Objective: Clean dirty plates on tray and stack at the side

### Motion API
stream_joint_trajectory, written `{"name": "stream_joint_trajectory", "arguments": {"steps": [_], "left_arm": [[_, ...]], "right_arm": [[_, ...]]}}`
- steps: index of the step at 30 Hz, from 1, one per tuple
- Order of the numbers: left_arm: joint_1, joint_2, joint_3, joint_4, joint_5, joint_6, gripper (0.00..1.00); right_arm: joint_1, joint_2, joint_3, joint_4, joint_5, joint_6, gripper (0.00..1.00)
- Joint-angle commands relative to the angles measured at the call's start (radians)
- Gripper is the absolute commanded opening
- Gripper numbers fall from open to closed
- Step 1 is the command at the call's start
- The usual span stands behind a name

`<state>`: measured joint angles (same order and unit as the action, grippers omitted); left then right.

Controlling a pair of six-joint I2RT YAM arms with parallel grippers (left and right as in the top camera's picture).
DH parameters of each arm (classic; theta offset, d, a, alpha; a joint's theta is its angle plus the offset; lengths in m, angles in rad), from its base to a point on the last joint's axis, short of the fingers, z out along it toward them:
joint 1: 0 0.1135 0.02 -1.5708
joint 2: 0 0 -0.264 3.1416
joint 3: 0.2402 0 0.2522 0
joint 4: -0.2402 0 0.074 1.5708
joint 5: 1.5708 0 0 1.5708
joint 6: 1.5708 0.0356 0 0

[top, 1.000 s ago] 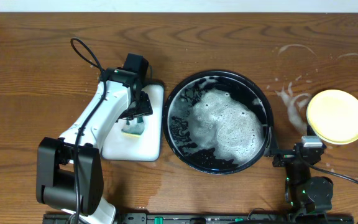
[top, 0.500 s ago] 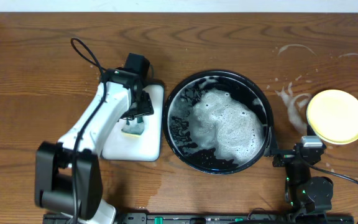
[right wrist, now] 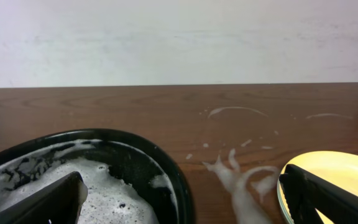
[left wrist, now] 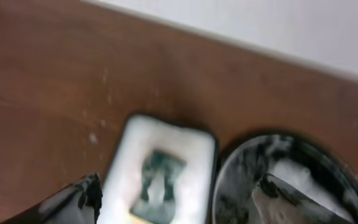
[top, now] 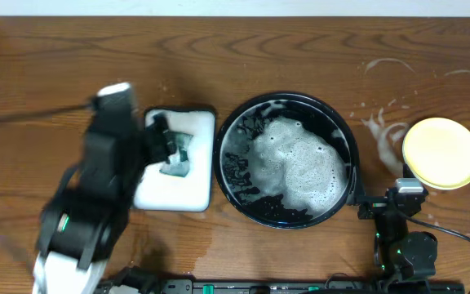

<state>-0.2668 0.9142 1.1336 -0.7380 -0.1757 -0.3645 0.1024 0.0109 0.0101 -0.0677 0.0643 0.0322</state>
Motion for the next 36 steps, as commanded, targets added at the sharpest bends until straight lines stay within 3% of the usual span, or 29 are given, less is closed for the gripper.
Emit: {"name": "stream_joint_trajectory", "arguments": {"steps": [1,11,19,29,36], "left_arm": [[0.060,-0.127,-0.131,0.048,-0.018,0.016,0.81],[0.197,-0.613,-0.619,0.377,0.020,0.012,0.81],[0.233,-0.853,-0.935,0.612,0.037,0.005,0.81],[0.233,-0.913,-1.121,0.806,0.036,0.005,0.81],[0.233,-0.913,-1.130,0.777,0.033,0.005,0.81]], "right_arm": [[0.011,-0.005,-0.005,0.000,0.006,-0.011,0.99],[0.011,-0.005,-0.005,0.000,0.006,-0.011,0.99],[0.011,-0.005,-0.005,0.000,0.006,-0.011,0.99],[0.011,-0.005,-0.005,0.000,0.006,-0.011,0.99],[0.011,-0.005,-0.005,0.000,0.006,-0.011,0.99]]}}
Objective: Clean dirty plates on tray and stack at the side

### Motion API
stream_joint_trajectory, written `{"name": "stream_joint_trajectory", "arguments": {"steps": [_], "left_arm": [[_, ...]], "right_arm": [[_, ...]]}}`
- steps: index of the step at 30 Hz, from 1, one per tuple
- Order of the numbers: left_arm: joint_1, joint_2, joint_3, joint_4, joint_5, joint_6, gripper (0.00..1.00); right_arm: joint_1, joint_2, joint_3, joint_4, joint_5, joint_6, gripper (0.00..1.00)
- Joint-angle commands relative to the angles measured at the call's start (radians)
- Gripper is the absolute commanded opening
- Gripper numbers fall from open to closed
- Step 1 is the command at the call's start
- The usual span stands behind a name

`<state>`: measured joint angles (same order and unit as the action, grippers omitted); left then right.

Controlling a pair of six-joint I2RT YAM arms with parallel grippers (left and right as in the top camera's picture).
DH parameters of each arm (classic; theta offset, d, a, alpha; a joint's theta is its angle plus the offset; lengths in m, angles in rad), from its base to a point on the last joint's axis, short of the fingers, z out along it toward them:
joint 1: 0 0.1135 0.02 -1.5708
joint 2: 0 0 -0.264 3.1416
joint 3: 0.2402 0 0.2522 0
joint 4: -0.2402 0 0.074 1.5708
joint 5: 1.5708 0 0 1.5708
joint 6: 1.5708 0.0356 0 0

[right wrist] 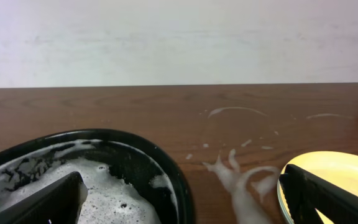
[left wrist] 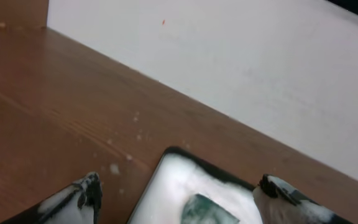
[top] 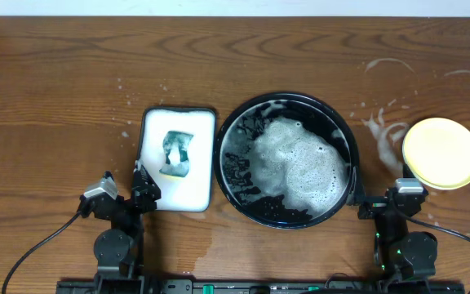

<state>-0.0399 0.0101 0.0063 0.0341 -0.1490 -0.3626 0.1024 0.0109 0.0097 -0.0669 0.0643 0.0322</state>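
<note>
A black round tray [top: 228,135] full of white foam [top: 296,167] sits mid-table; the foam hides whatever lies under it. One yellow plate [top: 441,153] rests on the wood to its right, also seen in the right wrist view [right wrist: 347,168]. A green-and-yellow sponge [top: 176,153] lies in a white soapy dish [top: 198,192]. My left gripper [left wrist: 179,199] is open at the dish's near edge, nothing between its foam-smeared fingers [left wrist: 82,196]. My right gripper [right wrist: 182,199] is open between the tray and the plate, holding nothing.
Foam streaks [top: 380,131] smear the wood between the tray and the yellow plate. A wet patch [top: 202,237] lies in front of the dish. Both arm bases stand at the table's front edge. A pale wall runs along the far edge.
My left arm was stretched over the white dish with its gripper above the sponge; now it is drawn back to the front edge, open. The sponge lies in the dish. The right arm is unchanged.
</note>
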Motion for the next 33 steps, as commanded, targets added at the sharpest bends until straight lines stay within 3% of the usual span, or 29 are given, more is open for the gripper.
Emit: {"name": "stream_joint_trajectory", "arguments": {"steps": [1,9,14,33], "left_arm": [[0.006,-0.009,-0.002,0.005,0.006,0.003,0.81],[0.006,-0.009,-0.002,-0.008,0.006,0.003,0.81],[0.006,-0.006,-0.002,-0.098,0.007,0.003,0.81],[0.006,0.003,-0.002,-0.093,0.007,0.003,0.81]], "right_arm": [[0.011,-0.005,-0.004,0.000,0.006,-0.011,0.99],[0.011,-0.005,-0.004,0.000,0.006,-0.011,0.99],[0.011,-0.005,-0.004,0.000,0.006,-0.011,0.99],[0.011,-0.005,-0.004,0.000,0.006,-0.011,0.99]]}}
